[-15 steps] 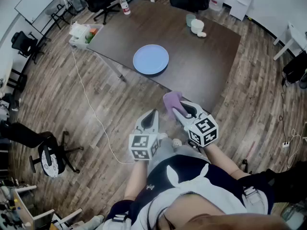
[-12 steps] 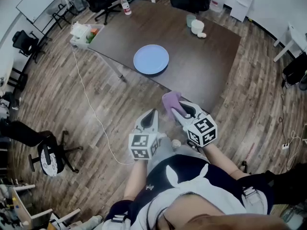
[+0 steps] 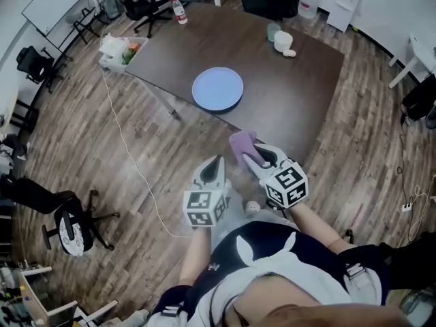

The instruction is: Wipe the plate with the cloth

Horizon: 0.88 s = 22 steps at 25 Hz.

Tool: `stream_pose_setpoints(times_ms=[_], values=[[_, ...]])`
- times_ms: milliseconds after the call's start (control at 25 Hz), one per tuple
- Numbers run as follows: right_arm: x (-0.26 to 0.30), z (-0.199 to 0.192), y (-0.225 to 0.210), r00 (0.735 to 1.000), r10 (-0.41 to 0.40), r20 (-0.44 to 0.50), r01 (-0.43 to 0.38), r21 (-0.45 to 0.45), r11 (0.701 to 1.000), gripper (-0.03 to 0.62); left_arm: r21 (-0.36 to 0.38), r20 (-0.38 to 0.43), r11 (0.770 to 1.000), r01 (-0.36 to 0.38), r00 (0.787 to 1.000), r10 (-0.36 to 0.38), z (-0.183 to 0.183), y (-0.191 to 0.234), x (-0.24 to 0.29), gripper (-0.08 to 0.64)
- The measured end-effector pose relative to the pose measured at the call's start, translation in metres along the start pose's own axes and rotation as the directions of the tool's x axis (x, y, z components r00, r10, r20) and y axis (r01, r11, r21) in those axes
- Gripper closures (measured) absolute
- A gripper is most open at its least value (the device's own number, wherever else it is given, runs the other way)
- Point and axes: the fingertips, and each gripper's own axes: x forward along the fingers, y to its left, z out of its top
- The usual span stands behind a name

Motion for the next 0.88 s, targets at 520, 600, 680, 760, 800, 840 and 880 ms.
stream_pose_setpoints(times_ms=[520,600,680,760,800,840,880], values=[[0.100,0.039,-0.029,0.999,-0.040,-0.036,0.040,0.011,0.999,0.472,-0.014,-0.044,1.000,0.025,0.999,-0.025,0.033,0.099,0.054,0.554],[0.114,0.046,-0.035,0.998,-0.054,-0.034,0.054,0.013,0.998,0.472,-0.008,-0.049,0.999,0.036,0.998,-0.036,0.038,0.111,0.062,0.554],[0.127,0.051,-0.042,0.997,-0.072,-0.034,0.073,0.019,0.997,0.472,-0.001,-0.057,0.999,0.048,0.997,-0.048,0.042,0.124,0.071,0.554],[0.138,0.054,-0.047,0.995,-0.091,-0.036,0.092,0.025,0.995,0.472,0.002,-0.066,0.998,0.062,0.996,-0.061,0.045,0.136,0.080,0.554],[0.144,0.055,-0.049,0.994,-0.101,-0.038,0.102,0.028,0.994,0.472,0.002,-0.070,0.998,0.069,0.995,-0.069,0.046,0.141,0.084,0.554],[0.149,0.055,-0.052,0.993,-0.110,-0.041,0.111,0.032,0.993,0.472,0.003,-0.073,0.997,0.078,0.994,-0.077,0.047,0.145,0.088,0.554],[0.154,0.056,-0.054,0.992,-0.119,-0.043,0.121,0.037,0.992,0.472,0.004,-0.078,0.996,0.087,0.993,-0.087,0.048,0.150,0.093,0.554]])
